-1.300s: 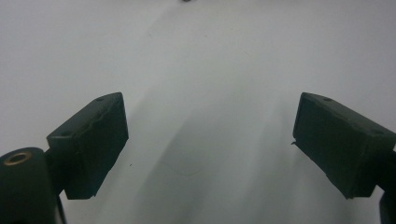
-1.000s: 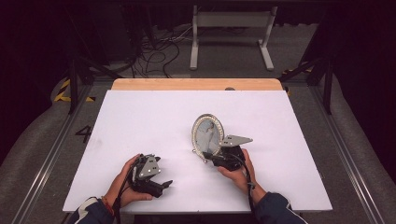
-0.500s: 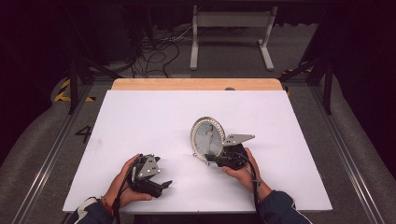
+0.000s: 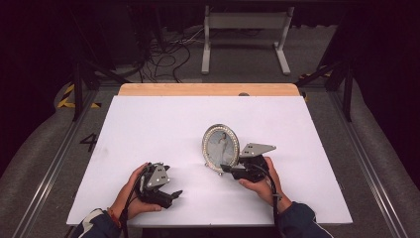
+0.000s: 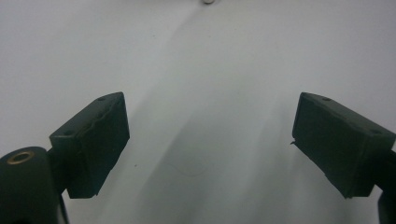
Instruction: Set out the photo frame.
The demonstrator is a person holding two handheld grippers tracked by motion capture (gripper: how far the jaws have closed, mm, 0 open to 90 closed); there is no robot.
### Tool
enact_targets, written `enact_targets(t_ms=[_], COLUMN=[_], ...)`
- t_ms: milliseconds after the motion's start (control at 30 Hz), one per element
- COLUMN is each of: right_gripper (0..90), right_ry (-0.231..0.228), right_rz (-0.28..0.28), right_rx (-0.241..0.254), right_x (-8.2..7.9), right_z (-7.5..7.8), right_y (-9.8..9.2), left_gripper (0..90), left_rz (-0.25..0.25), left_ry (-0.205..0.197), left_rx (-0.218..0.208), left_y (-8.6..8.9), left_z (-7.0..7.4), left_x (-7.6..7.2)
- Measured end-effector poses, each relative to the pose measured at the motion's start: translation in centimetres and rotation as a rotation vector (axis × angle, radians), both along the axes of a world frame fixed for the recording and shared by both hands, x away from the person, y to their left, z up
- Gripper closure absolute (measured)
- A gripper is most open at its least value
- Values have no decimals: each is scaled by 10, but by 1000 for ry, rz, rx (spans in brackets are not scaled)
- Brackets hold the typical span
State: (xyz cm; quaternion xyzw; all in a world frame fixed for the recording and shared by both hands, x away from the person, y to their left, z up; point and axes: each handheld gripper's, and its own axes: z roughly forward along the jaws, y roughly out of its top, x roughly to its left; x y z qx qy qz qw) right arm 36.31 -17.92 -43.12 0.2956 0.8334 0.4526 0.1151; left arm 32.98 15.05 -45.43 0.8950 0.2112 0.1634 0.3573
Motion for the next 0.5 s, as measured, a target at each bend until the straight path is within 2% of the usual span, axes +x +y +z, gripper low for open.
enact_targets(t_ms=[200, 300, 433, 500], right_gripper=[581, 582, 583, 582], right_ry=[-35, -45, -64, -72], right_rz=[-18, -39, -65, -86], right_rx=[-18, -17, 9, 21], right_x=[-11, -17, -22, -24], right_z=[8, 10, 14, 16], right_y=[-7, -12, -17, -19], left_gripper=[128, 128, 132, 140], left_rz=[24, 33, 42, 39], left_ry=[8, 16, 25, 26], left_rx=[-55, -100, -154, -165], left_y=[0, -1, -8, -12], left_z=[5, 9, 14, 16], left_x=[11, 20, 32, 36])
